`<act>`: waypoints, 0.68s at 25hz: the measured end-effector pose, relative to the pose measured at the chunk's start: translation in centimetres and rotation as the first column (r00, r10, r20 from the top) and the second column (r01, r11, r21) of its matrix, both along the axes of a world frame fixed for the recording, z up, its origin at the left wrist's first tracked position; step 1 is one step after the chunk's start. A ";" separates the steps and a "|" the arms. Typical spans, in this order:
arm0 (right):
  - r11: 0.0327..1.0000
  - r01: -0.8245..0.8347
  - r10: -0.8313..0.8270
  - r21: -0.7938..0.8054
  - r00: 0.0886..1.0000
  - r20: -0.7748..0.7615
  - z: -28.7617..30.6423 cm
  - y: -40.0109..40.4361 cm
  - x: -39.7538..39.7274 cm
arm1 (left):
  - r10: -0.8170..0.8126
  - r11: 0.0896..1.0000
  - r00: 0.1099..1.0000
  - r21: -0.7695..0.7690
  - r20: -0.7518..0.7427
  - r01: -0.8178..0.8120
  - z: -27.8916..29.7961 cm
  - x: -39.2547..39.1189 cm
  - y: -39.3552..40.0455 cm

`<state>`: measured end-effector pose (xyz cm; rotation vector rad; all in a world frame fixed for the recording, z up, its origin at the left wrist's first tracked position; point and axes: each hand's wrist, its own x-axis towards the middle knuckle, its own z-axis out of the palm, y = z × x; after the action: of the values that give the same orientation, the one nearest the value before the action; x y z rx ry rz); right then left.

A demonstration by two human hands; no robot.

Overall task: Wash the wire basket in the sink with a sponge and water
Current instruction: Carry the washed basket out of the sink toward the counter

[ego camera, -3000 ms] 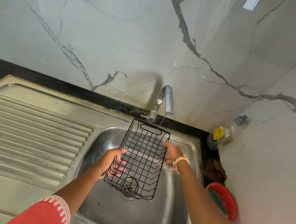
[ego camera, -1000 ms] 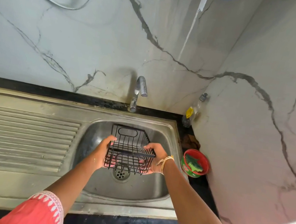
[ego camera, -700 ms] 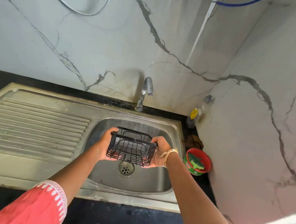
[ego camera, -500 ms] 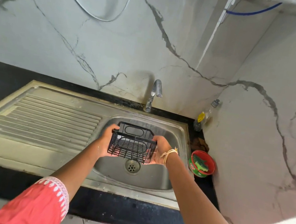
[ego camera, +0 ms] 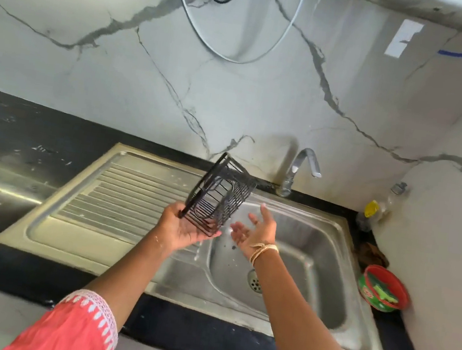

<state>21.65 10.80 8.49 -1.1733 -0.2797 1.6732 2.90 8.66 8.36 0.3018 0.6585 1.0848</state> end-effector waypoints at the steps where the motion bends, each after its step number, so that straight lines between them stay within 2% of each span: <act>1: 0.997 -0.060 0.057 -0.044 0.996 -0.066 -0.9 0.4 -2.0 | -0.045 0.998 0.999 0.034 0.025 0.044 0.0 -1.1 0.1; 4: 0.977 -0.208 0.188 -0.044 0.942 -0.277 -1.7 0.9 -8.3 | -0.215 0.975 0.959 0.101 0.183 0.199 -0.8 -4.2 0.6; 6: 0.989 -0.150 0.144 0.009 0.935 -0.324 -1.0 1.3 -11.8 | -0.264 0.963 0.930 0.119 0.255 0.241 -1.2 -6.5 0.6; 7: 0.995 -0.100 0.102 0.022 0.942 -0.319 -0.7 1.4 -13.0 | -0.266 0.964 0.934 0.089 0.240 0.252 -1.5 -7.4 0.7; 8: 0.997 -0.068 0.076 0.036 0.951 -0.300 -0.4 1.6 -14.0 | -0.287 0.958 0.942 0.041 0.174 0.284 -1.7 -8.5 0.9; 9: 0.998 -0.044 0.056 0.050 0.959 -0.277 -0.2 1.6 -14.8 | -0.342 0.939 0.939 -0.008 0.045 0.343 -1.6 -9.7 1.2; 10: 0.998 -0.032 0.047 0.061 0.965 -0.257 -0.2 1.6 -15.4 | -0.434 0.900 0.887 -0.037 -0.157 0.433 -1.4 -11.0 1.4; 11: 0.998 -0.035 0.045 0.046 0.973 -0.226 -0.3 1.7 -15.8 | -0.511 0.850 0.780 -0.081 -0.361 0.520 -1.3 -12.5 1.8; 12: 0.999 -0.031 0.033 0.013 0.983 -0.182 -0.1 1.6 -16.2 | -0.537 0.824 0.685 -0.132 -0.493 0.551 -1.1 -14.2 2.2; 13: 0.999 -0.030 0.028 -0.017 0.994 -0.109 0.0 1.7 -16.4 | -0.522 0.834 0.662 -0.156 -0.538 0.530 -0.7 -15.9 2.6; 14: 0.999 -0.029 0.028 -0.042 1.000 -0.012 -0.3 2.0 -16.3 | -0.450 0.886 0.751 -0.132 -0.484 0.445 -0.4 -17.6 3.4; 15: 0.997 -0.038 0.044 -0.068 0.995 0.093 -0.2 2.1 -16.4 | -0.322 0.946 0.878 -0.094 -0.355 0.309 -0.2 -19.2 4.4; 16: 0.994 -0.045 0.064 -0.097 0.977 0.202 -0.3 2.5 -16.5 | -0.176 0.984 0.949 -0.078 -0.260 0.161 0.2 -20.6 5.2; 17: 0.993 -0.030 0.067 -0.118 0.944 0.323 -0.9 3.3 -16.8 | -0.107 0.993 0.962 -0.073 -0.250 0.091 0.5 -21.7 5.7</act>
<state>4.86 14.06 7.58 -1.5419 -0.4286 1.5468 -18.84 14.38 8.91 0.4208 0.8943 0.9362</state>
